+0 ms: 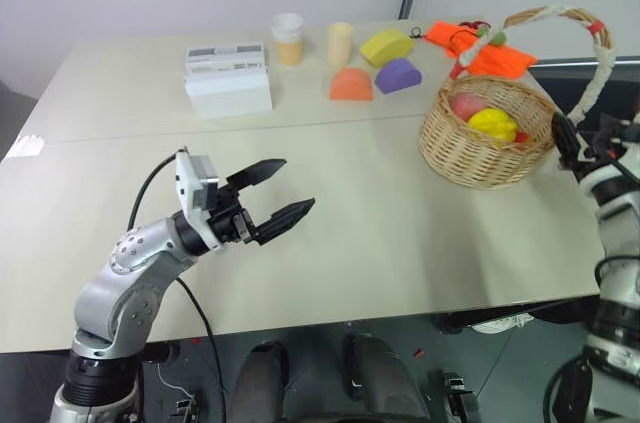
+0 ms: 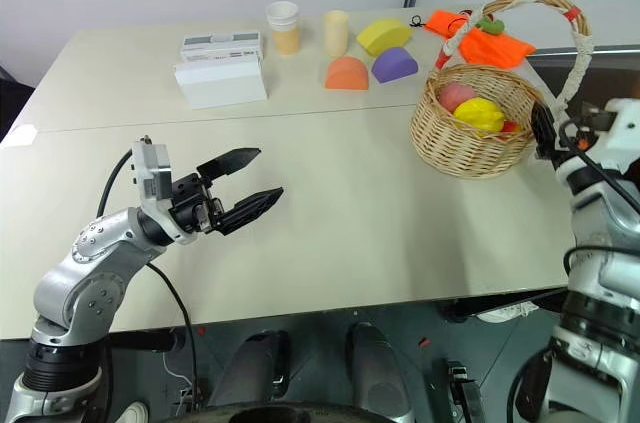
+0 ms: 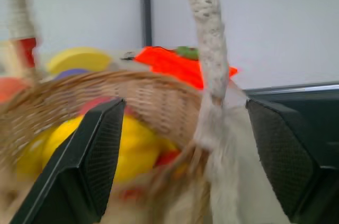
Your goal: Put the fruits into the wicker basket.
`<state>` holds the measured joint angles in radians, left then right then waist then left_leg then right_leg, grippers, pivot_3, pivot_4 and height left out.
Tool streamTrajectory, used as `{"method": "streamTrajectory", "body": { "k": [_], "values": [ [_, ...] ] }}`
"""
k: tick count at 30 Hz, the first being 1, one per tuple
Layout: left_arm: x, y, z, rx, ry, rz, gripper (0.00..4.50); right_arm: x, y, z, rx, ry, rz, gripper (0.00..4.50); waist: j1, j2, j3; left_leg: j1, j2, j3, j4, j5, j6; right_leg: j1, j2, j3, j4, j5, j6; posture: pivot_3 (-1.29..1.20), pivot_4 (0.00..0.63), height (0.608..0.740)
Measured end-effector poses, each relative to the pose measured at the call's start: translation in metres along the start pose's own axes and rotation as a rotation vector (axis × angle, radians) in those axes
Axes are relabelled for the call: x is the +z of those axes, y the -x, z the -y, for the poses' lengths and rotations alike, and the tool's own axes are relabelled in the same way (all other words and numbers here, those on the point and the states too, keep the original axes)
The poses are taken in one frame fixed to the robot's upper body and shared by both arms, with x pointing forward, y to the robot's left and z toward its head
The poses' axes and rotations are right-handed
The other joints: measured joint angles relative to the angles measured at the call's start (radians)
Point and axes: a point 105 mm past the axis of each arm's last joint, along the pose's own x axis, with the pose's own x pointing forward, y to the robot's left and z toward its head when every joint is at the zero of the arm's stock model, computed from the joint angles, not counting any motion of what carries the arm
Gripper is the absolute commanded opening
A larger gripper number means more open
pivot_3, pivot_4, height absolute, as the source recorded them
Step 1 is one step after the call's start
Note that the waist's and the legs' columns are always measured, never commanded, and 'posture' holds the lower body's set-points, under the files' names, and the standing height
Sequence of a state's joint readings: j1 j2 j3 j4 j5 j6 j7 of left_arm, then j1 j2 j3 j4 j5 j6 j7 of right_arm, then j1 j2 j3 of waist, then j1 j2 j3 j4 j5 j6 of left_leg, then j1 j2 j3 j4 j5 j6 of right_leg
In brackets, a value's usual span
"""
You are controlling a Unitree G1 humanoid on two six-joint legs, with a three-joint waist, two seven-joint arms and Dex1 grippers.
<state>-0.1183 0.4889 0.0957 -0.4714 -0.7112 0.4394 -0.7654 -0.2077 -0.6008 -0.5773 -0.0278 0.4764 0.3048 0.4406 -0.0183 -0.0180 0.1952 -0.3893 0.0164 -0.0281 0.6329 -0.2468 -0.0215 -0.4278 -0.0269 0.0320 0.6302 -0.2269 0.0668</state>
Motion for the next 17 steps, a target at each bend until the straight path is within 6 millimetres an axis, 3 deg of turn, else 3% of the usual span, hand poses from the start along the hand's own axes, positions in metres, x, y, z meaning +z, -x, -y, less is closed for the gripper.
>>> {"method": "streamTrajectory", "body": {
  "k": [4, 6, 13, 17],
  "values": [
    [-0.013, 0.021, -0.018, 0.102, 0.006, -0.060, 4.50, -0.021, 0.027, -0.029, 0.200, 0.033, -0.099, 3.76, -0.006, 0.000, 0.000, 0.001, 0.000, 0.000, 0.000, 0.000, 0.000, 0.000, 0.001, 0.000, 0.000, -0.002, 0.001, 0.00, 0.150, 0.740],
    [-0.022, 0.035, -0.032, 0.181, -0.001, -0.107, 4.50, -0.027, 0.033, -0.060, 0.355, 0.041, -0.131, 3.76, -0.009, 0.000, 0.000, 0.002, 0.000, 0.000, 0.000, 0.000, 0.000, 0.000, 0.001, 0.001, 0.000, -0.001, -0.001, 0.00, 0.150, 0.740],
    [-0.050, 0.076, -0.063, 0.431, -0.044, -0.247, 4.50, -0.038, 0.032, -0.126, 0.624, 0.051, -0.156, 3.76, 0.001, 0.000, 0.000, 0.001, 0.000, 0.000, 0.001, 0.000, 0.000, 0.000, 0.000, 0.001, -0.001, -0.001, 0.000, 0.00, 0.150, 0.740],
    [-0.060, 0.091, -0.065, 0.495, -0.060, -0.287, 4.50, -0.043, 0.030, -0.154, 0.735, 0.046, -0.149, 3.76, 0.006, 0.000, 0.000, 0.000, 0.000, 0.000, 0.001, 0.000, 0.000, 0.000, -0.001, 0.001, -0.001, -0.001, 0.000, 0.00, 0.150, 0.740]
  ]
}}
